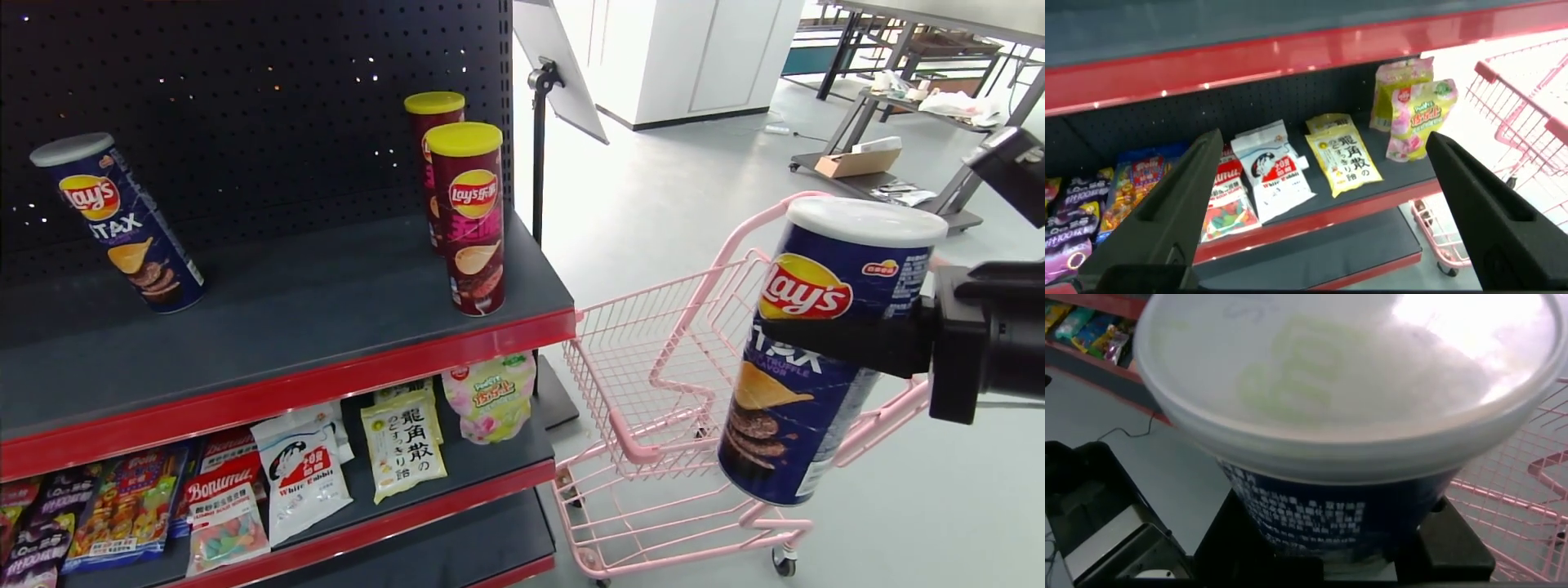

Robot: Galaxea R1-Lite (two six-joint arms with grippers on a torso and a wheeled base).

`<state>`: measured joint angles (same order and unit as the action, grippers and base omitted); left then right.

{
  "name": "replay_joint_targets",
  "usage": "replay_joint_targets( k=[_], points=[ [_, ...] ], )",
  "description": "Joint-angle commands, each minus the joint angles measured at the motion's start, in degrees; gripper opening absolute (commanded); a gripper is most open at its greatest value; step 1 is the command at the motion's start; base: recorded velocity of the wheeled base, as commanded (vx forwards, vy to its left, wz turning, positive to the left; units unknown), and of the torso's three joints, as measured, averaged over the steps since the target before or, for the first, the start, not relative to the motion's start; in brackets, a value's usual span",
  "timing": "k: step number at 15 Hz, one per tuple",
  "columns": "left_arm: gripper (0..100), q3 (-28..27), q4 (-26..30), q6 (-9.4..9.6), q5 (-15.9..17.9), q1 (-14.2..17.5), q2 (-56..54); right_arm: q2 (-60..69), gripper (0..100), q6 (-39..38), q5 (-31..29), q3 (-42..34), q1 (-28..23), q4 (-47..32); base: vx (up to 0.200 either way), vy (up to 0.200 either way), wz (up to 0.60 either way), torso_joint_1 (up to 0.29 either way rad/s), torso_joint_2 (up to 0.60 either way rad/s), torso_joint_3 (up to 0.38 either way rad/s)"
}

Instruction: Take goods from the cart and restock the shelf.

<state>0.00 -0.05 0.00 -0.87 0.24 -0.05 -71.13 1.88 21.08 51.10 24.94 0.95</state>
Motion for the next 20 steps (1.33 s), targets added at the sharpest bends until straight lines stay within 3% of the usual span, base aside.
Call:
replay_joint_targets(
  k=[1, 7, 15, 20],
  points=[
    [100, 0.0, 0.0, 0.00, 0.0, 0.0, 0.0, -0.5, 0, 0.1, 0.0, -0.2, 0.0, 0.0, 0.000, 0.000, 0.00, 0.173, -0.40, -0.251],
    [100, 0.0, 0.0, 0.00, 0.0, -0.1, 0.0, -0.4, 0, 0.1, -3.1, -0.7, 0.0, -0.1, 0.000, 0.000, 0.00, 0.127, -0.31, -0.180],
    [100, 0.0, 0.0, 0.00, 0.0, -0.1, 0.0, -0.1, 0, 0.1, -3.3, -2.6, 0.0, -0.1, 0.000, 0.000, 0.60, 0.010, -0.01, -0.004],
    [100, 0.0, 0.0, 0.00, 0.0, 0.0, 0.0, 4.2, 0, 0.5, -2.9, -8.1, 0.5, 0.1, 0.000, 0.000, 0.00, 0.000, 0.00, 0.000]
  ],
)
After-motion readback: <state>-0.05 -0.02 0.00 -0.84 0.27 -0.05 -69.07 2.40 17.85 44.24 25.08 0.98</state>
